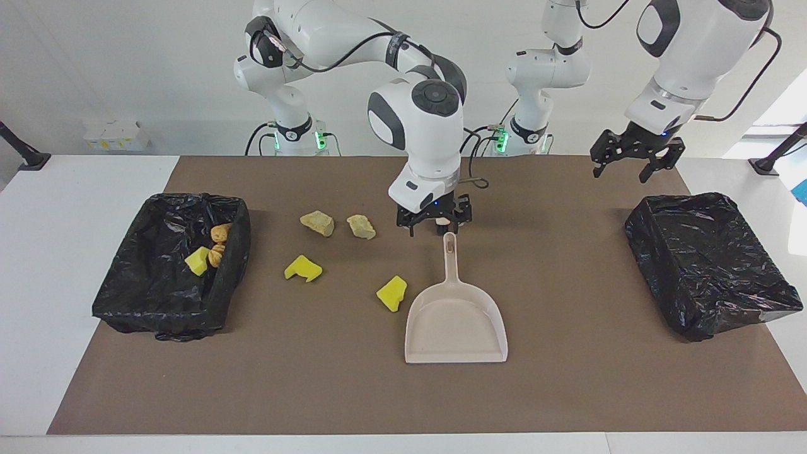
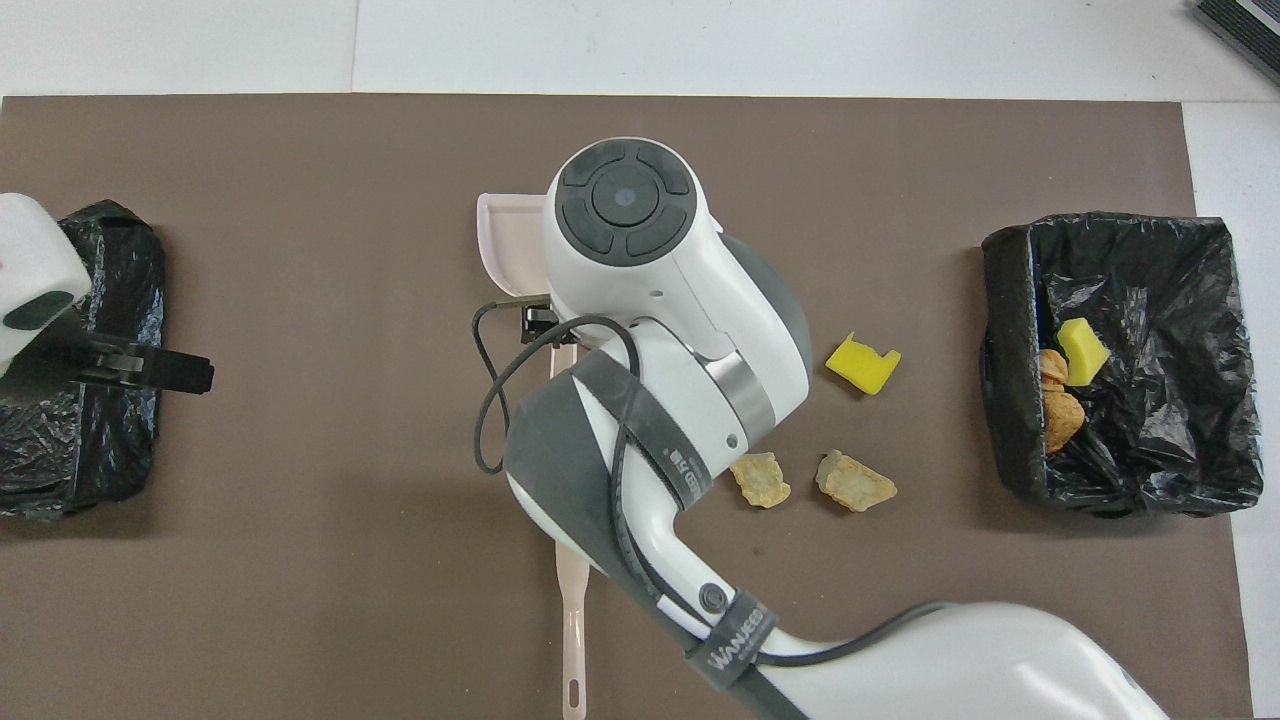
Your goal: Sweep and dump trash in bin
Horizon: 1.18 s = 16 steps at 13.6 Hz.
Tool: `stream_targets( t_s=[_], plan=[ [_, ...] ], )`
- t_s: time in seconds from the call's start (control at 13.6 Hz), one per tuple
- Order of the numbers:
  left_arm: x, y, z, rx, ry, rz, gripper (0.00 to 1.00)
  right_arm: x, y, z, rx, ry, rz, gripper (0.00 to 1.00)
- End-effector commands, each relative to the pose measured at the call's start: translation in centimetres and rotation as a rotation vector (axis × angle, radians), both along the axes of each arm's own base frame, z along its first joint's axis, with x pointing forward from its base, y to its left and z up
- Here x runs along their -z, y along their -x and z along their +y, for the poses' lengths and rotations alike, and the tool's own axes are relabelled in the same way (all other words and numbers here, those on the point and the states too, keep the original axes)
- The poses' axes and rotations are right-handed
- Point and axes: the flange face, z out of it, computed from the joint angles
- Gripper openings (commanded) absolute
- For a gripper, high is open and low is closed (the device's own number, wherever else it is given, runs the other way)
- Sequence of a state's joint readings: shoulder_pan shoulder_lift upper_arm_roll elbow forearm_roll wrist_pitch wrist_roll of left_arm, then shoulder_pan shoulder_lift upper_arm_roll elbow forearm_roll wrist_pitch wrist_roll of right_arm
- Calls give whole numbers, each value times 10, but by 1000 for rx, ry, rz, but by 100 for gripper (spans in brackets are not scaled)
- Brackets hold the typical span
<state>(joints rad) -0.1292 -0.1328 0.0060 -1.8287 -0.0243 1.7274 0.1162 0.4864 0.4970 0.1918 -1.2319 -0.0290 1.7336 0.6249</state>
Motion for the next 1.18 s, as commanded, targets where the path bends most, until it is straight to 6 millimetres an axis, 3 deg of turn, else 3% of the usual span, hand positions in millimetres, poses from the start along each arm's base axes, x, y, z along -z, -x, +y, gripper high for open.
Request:
stream_targets(
  t_s=[0.0,0.07,0.22,0.37,0.51,0.66,0.81,0.96,1.03,1.1],
  plan=[
    [16,18,-16,28,12,-31,100,19,72,-8,-34,30,87,100],
    [17,18,-16,28,12,-34,100,29,92,-15,-35,40,120,100],
    [12,9,-15,24,17,-66,100,48,148,-5,-4,-18,128,100],
    [7,-7,-11,12,15,-66,100,60,185,-1,29,-62,99,100],
    [2,-29,-13,9,15,-62,100,65,203,4,18,-61,117,100],
    [-3,-50,-16,7,22,-82,100,96,226,18,-11,-27,148,100],
    [3,-63,-22,21,28,-137,100,115,241,29,-9,-18,150,100],
    [27,-77,-36,35,22,-135,100,127,250,29,-14,-11,151,100],
    [45,-82,-53,53,22,-107,100,130,254,31,-21,-9,152,100],
    [51,-88,-73,46,23,-106,100,134,266,33,-37,2,157,100]
  ],
)
